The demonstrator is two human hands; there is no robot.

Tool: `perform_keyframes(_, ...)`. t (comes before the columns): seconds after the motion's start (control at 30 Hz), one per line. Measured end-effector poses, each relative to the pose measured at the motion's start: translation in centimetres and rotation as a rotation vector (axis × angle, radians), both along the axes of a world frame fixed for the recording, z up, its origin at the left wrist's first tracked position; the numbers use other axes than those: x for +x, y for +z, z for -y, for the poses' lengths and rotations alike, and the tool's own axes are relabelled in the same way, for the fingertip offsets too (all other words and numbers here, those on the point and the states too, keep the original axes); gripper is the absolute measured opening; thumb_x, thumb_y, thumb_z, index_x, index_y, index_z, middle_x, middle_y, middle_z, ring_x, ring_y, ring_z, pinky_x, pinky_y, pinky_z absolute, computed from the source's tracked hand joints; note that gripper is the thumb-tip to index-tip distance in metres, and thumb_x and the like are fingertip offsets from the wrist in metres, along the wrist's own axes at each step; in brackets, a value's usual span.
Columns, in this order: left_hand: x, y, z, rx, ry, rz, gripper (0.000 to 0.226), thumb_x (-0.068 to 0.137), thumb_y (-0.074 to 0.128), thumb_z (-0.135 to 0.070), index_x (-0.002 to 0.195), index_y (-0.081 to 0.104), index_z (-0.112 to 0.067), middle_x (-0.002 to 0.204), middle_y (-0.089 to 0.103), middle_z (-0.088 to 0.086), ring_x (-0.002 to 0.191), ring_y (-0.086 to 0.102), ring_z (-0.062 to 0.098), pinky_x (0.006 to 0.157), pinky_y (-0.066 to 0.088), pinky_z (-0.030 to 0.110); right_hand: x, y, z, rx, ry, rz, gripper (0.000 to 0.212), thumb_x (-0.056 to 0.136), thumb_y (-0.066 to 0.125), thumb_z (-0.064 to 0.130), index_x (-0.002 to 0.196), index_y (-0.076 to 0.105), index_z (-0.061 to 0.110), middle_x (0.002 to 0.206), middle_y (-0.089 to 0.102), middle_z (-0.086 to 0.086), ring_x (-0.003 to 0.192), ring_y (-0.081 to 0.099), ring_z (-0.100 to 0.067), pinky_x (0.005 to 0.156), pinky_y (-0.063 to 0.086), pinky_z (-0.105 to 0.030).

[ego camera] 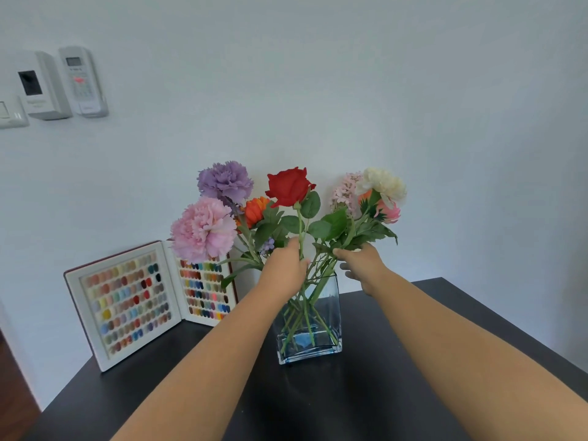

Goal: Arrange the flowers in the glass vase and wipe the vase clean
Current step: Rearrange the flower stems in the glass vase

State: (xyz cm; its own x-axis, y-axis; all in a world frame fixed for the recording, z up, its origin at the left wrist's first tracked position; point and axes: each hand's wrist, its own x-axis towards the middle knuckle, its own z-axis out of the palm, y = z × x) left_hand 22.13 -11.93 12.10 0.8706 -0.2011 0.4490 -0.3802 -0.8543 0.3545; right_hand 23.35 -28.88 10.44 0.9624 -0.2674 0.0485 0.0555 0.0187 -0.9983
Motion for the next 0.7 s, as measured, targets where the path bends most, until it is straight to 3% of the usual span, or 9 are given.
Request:
perform_keyframes(0.1, -2.5, -0.3, -1.4, -0.115, -0.006, 0.192, 0.056, 0.095, 0.056, -0.040, 0.143, 0.041, -0.016, 0.116, 0.069, 0.002, 0.107, 0.061, 0.024, 0.082, 0.045, 0.032, 0.3, -0.6, -0.6, 0.017, -0.045, 0.086, 0.044, 0.084, 0.072, 0.015, 0.120, 0.049, 0.007, 0.102, 0.064, -0.012, 0.089, 0.060, -0.026, 0.080, 0.053, -0.040)
perform_keyframes(0.2, -5.6, -1.3, -4.6, -0.437, 0.026, 0.311, 0.045, 0.088, 0.054, -0.058, 0.130, 0.055, -0.040, 0.101, 0.068, -0.027, 0.097, 0.061, 0.000, 0.084, 0.049, 0.029, 0.2, -0.9, -1.0, -0.080, -0.098, 0.145, 0.041, 0.085, 0.068, 0.017, 0.122, 0.053, 0.008, 0.111, 0.065, -0.014, 0.095, 0.061, -0.028, 0.089, 0.052, -0.044)
perform_keyframes(0.27, -6.7, -2.5, -6.9, -0.657, 0.085, 0.263, 0.024, 0.084, 0.057, -0.059, 0.105, 0.062, -0.049, 0.088, 0.067, -0.028, 0.083, 0.063, -0.006, 0.073, 0.055, 0.030, 0.0, -0.8, -1.4, -0.198, -0.126, 0.209, 0.036, 0.086, 0.066, 0.018, 0.121, 0.055, 0.012, 0.106, 0.066, -0.008, 0.092, 0.062, -0.025, 0.081, 0.050, -0.036)
perform_keyframes(0.33, -6.5, -3.5, -8.2, -0.767, 0.137, 0.197, 0.012, 0.087, 0.064, -0.047, 0.099, 0.063, -0.044, 0.084, 0.067, -0.018, 0.080, 0.064, -0.002, 0.068, 0.060, 0.042, -0.2, -0.3, -1.7, -0.290, -0.134, 0.246, 0.033, 0.087, 0.065, 0.019, 0.118, 0.056, 0.014, 0.101, 0.066, -0.004, 0.088, 0.061, -0.022, 0.076, 0.048, -0.031)
perform_keyframes(0.4, -5.7, -3.8, -8.4, -0.765, 0.131, 0.166, 0.017, 0.089, 0.067, -0.038, 0.105, 0.062, -0.034, 0.095, 0.067, -0.015, 0.087, 0.064, 0.001, 0.071, 0.060, 0.039, -0.1, 0.8, -1.8, -0.336, -0.109, 0.245, 0.032, 0.087, 0.065, 0.019, 0.117, 0.055, 0.011, 0.102, 0.067, -0.008, 0.087, 0.063, -0.026, 0.078, 0.053, -0.038)
perform_keyframes(0.47, -4.6, -3.5, -7.9, -0.721, 0.102, 0.166, 0.027, 0.088, 0.069, -0.036, 0.111, 0.060, -0.026, 0.105, 0.066, -0.010, 0.090, 0.063, 0.001, 0.069, 0.053, 0.018, 0.0, 2.5, -1.8, -0.393, -0.043, 0.240, 0.029, 0.087, 0.064, 0.014, 0.115, 0.057, 0.009, 0.101, 0.069, -0.012, 0.081, 0.063, -0.027, 0.080, 0.056, -0.043)
perform_keyframes(0.5, -4.0, -3.2, -7.4, -0.698, 0.090, 0.169, 0.032, 0.088, 0.070, -0.036, 0.115, 0.058, -0.022, 0.108, 0.065, -0.007, 0.090, 0.063, 0.002, 0.069, 0.049, 0.014, 0.1, 3.4, -1.8, -0.426, 0.003, 0.232, 0.026, 0.087, 0.064, 0.011, 0.112, 0.058, 0.007, 0.098, 0.069, -0.014, 0.076, 0.061, -0.025, 0.079, 0.057, -0.044)
perform_keyframes(0.6, -2.5, -2.4, -6.2, -0.635, 0.066, 0.207, 0.040, 0.090, 0.068, -0.031, 0.124, 0.052, -0.016, 0.110, 0.065, -0.001, 0.090, 0.065, 0.013, 0.075, 0.054, 0.029, 0.2, 5.8, -2.2, -0.497, 0.124, 0.155, 0.019, 0.086, 0.065, 0.004, 0.104, 0.058, 0.006, 0.092, 0.068, -0.019, 0.071, 0.059, -0.026, 0.076, 0.057, -0.048)
perform_keyframes(0.7, -1.5, -1.7, -5.6, -0.524, 0.101, 0.278, 0.037, 0.094, 0.062, -0.026, 0.125, 0.048, -0.011, 0.092, 0.066, 0.002, 0.076, 0.063, 0.018, 0.061, 0.047, 0.028, 0.3, 7.2, -3.1, -0.639, 0.166, 0.128, 0.016, 0.086, 0.064, 0.000, 0.101, 0.058, 0.002, 0.087, 0.066, -0.018, 0.073, 0.061, -0.029, 0.074, 0.057, -0.046)
